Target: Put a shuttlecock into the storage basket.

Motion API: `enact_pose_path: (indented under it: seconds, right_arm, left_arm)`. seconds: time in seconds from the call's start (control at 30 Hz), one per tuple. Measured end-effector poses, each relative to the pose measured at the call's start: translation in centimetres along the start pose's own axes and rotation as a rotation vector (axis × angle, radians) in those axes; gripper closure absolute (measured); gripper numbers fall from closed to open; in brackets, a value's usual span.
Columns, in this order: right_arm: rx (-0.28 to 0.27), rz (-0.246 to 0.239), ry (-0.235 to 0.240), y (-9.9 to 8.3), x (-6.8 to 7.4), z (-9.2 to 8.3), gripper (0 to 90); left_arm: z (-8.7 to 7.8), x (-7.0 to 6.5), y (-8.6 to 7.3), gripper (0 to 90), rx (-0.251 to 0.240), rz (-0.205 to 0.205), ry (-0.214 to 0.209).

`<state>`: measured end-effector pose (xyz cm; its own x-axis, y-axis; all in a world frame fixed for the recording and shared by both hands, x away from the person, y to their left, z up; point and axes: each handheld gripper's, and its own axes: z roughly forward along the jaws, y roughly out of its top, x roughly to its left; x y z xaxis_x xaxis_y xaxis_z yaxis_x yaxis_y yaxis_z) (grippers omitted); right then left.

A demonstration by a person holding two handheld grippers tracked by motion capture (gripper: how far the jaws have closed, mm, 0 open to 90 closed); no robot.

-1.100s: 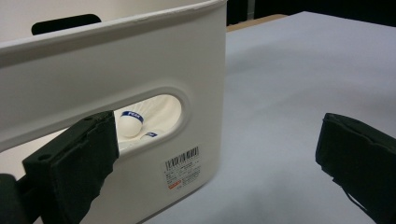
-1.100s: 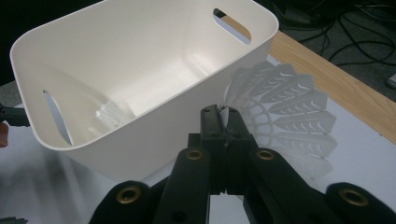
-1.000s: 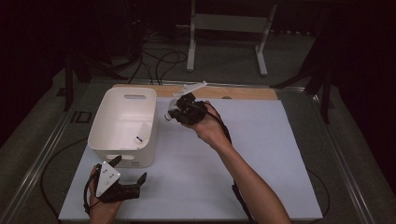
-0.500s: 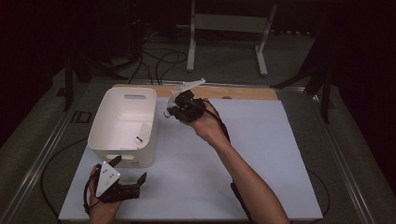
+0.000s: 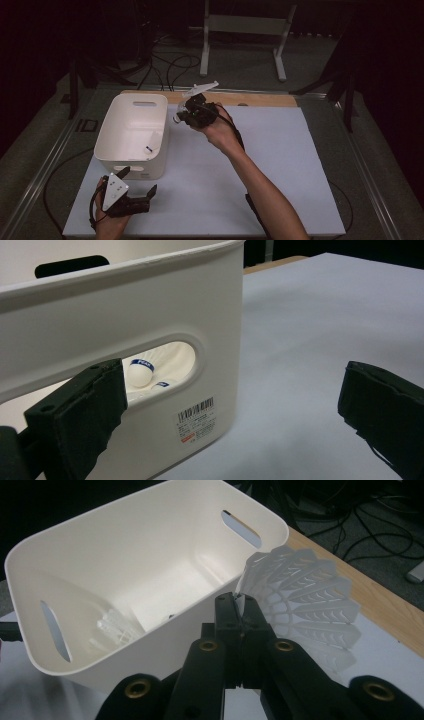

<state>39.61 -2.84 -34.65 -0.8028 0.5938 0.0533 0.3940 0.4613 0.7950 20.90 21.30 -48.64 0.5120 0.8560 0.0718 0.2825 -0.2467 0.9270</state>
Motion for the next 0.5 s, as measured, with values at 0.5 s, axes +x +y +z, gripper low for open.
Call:
enact_pose_path:
  seconds: [0.5]
  right_arm:
    - [-0.018, -0.028, 0.014, 1.2, 0.9, -0.3, 89.8]
  left_arm:
    - [0.1, 0.0, 0.0, 0.2, -0.002, 0.000, -0.002]
